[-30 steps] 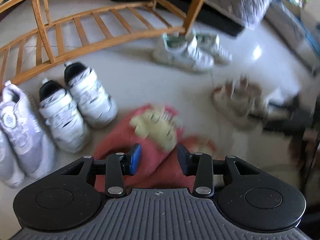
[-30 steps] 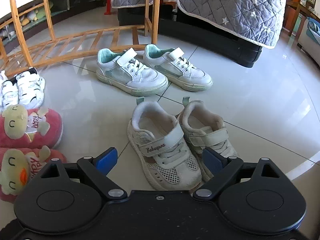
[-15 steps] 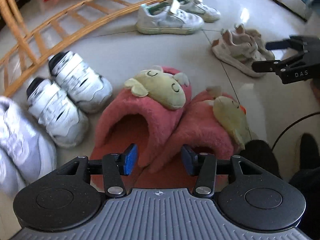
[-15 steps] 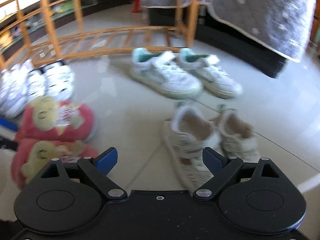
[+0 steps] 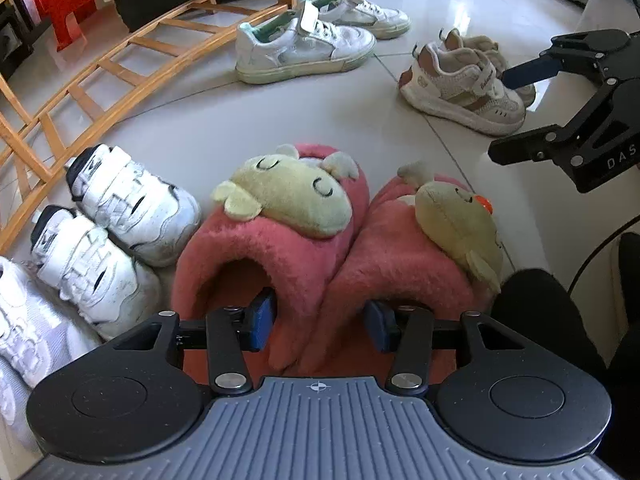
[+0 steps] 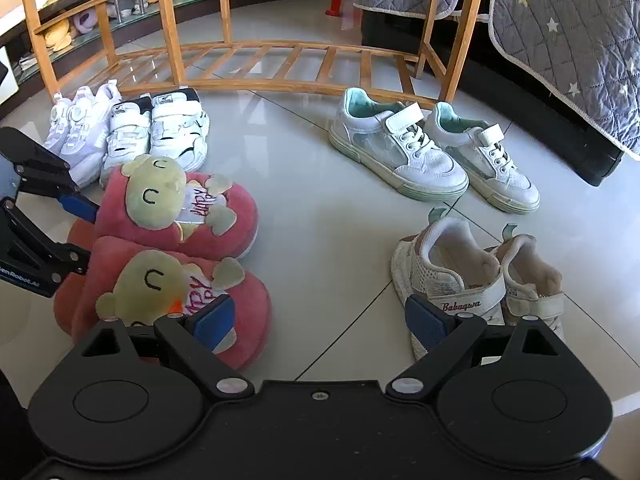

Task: Organize scattered shoes
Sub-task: 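Move the left gripper down to the heels of the pink slippers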

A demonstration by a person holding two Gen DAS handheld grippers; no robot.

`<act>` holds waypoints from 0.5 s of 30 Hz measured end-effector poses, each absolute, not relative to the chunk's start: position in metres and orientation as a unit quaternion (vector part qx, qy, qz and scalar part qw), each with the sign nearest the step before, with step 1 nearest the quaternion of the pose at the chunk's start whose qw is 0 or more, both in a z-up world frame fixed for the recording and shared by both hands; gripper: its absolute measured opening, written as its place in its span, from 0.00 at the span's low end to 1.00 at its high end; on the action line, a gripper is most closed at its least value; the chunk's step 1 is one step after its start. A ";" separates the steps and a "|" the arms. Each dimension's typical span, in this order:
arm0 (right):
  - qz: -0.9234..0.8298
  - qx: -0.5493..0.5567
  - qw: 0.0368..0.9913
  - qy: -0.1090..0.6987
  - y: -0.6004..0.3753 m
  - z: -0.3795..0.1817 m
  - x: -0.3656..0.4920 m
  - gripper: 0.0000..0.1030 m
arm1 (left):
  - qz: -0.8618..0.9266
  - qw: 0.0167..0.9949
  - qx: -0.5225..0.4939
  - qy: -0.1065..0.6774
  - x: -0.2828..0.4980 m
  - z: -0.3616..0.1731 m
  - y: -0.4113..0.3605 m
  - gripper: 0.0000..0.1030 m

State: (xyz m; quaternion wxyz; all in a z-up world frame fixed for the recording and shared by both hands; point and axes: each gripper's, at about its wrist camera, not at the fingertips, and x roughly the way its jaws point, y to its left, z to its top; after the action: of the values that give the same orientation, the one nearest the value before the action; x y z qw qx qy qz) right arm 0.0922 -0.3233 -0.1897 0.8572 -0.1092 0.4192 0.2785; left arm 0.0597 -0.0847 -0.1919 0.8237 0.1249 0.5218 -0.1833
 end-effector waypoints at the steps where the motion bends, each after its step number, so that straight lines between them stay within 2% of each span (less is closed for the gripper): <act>1: 0.278 -0.109 0.857 0.420 -0.324 -0.190 0.092 0.91 | -0.185 0.825 0.125 0.519 0.062 -0.193 -0.087 0.37; 5: 0.268 -0.107 0.861 0.419 -0.328 -0.191 0.093 0.91 | -0.205 0.827 0.152 0.501 0.066 -0.193 -0.096 0.28; 15: 0.243 -0.099 0.870 0.418 -0.341 -0.192 0.099 0.91 | -0.292 0.808 0.259 0.442 0.084 -0.197 -0.137 0.24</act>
State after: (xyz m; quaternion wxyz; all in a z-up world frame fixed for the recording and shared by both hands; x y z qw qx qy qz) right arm 0.0988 -0.3408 -0.1918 0.8696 -0.0989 0.4182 0.2430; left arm 0.0838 -0.1375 -0.1969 0.8077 0.2590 0.4417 -0.2922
